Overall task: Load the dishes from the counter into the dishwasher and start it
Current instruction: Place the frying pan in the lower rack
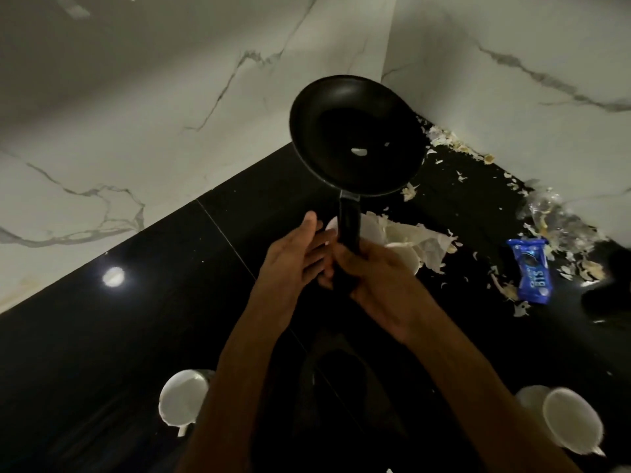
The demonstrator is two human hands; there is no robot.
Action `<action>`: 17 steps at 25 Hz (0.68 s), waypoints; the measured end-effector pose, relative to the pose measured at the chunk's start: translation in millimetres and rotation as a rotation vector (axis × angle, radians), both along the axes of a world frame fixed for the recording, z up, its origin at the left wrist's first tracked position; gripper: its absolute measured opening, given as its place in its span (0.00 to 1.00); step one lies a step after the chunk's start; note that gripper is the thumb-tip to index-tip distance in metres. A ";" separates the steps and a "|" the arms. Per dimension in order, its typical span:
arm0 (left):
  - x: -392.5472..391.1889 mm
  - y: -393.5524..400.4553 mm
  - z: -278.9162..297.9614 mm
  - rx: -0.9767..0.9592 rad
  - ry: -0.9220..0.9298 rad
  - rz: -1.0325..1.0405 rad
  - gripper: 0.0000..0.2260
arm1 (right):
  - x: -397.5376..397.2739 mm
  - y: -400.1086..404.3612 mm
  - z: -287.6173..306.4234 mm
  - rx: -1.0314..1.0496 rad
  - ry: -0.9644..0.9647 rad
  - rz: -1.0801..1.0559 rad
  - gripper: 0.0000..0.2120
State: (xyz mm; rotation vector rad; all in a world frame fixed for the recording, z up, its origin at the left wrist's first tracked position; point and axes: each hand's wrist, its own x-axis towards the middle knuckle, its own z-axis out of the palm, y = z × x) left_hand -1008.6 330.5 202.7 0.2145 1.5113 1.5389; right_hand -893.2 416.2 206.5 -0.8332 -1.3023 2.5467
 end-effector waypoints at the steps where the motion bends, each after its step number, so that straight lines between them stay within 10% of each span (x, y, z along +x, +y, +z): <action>1: 2.2 -0.2 5.7 0.013 -0.043 -0.067 0.16 | 14.8 -14.6 0.6 0.023 0.007 0.015 0.08; 6: 44.5 -4.3 13.0 -0.033 -0.006 -0.075 0.13 | 63.4 -59.5 1.2 0.270 -0.107 0.160 0.10; 9: 67.3 -14.7 5.9 -0.098 0.121 -0.124 0.10 | 85.4 -47.4 9.8 0.801 -0.291 0.279 0.14; 13: 93.5 -31.1 -0.5 -0.090 0.271 -0.256 0.08 | 88.1 -2.4 8.7 1.469 -0.196 -0.086 0.20; 17: 111.5 -40.3 -0.2 -0.015 0.374 -0.323 0.08 | 74.7 20.1 -15.8 1.622 -0.354 0.391 0.35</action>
